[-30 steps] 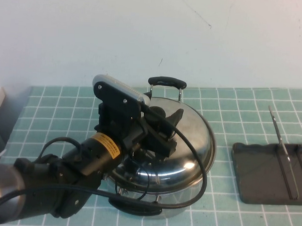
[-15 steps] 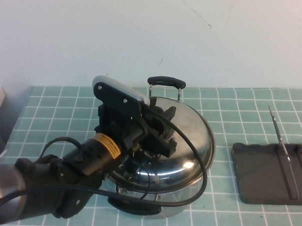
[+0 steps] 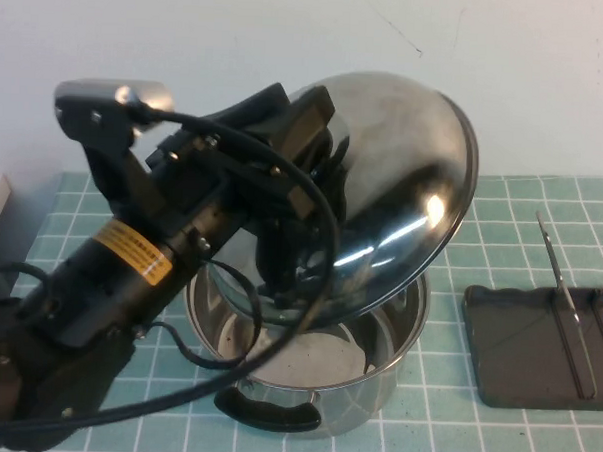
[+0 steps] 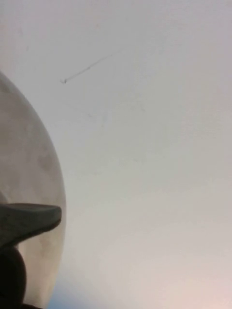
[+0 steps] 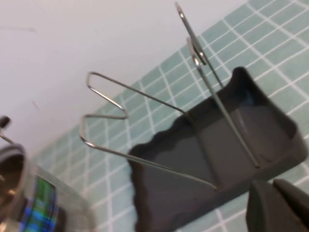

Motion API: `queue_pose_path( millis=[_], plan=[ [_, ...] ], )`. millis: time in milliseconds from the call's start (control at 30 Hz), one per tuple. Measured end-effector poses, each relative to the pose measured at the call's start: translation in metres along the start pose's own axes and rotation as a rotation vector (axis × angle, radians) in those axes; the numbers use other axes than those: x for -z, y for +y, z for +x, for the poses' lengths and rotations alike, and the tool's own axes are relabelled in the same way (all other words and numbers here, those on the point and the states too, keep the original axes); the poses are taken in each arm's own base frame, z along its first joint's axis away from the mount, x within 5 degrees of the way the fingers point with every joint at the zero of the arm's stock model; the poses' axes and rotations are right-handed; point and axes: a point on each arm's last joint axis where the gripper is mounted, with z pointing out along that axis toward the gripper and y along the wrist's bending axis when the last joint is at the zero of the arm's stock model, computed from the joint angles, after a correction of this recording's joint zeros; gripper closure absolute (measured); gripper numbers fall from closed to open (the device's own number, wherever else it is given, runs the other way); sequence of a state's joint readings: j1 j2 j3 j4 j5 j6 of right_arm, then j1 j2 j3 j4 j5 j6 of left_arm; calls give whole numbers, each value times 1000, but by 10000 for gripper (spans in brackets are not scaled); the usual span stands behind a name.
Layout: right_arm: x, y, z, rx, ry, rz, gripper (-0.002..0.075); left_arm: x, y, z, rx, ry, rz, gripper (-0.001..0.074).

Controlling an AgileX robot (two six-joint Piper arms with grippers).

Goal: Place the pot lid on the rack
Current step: Open the pot, then hand over the pot lid

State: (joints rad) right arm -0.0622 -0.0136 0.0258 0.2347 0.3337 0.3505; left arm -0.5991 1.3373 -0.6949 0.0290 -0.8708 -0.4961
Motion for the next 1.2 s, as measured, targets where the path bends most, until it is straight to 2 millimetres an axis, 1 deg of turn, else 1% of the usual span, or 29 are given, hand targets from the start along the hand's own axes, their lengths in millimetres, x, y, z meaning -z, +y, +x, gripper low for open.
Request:
queue_pose_path(
  millis=[100, 200, 333, 467, 533, 633, 700, 800, 933, 1033, 1100, 1167, 1200],
  plan=[
    [0, 3, -2, -78, -25, -35, 729, 8, -10, -11, 150, 28, 34, 425],
    [0, 5, -7, -95, -81, -60, 729, 11, -18, -10, 197, 90, 83, 425],
    [0, 6, -9, -126, -95, -74, 729, 11, -25, -5, 155, 122, 185, 425],
    [1, 11, -7, -274, -67, -132, 729, 9, -30, -1, 102, 95, 277, 425],
    [1, 15, -5, -294, -31, -173, 729, 8, -30, 1, 99, 86, 295, 425],
    [9, 31, -10, -181, -11, -305, 729, 6, -29, 6, 96, 91, 302, 425],
    [18, 49, -23, -129, -39, -435, 729, 4, -27, 9, 97, 90, 307, 425],
    [23, 73, -41, -78, -31, -586, 729, 0, -24, 14, 114, 64, 314, 425],
    [19, 106, -62, 1, 93, -742, 728, -14, -17, 19, 144, 25, 301, 425],
    [13, 129, -76, 64, 199, -867, 718, -20, -13, 25, 152, 29, 288, 425],
    [7, 141, -82, 91, 270, -946, 683, -21, -12, 27, 150, 34, 283, 425],
    [1, 148, -87, 92, 331, -1000, 630, -21, -11, 29, 136, 35, 281, 425],
    [-4, 151, -89, 85, 366, -1018, 583, -21, -11, 29, 125, 34, 281, 425]
  ],
)
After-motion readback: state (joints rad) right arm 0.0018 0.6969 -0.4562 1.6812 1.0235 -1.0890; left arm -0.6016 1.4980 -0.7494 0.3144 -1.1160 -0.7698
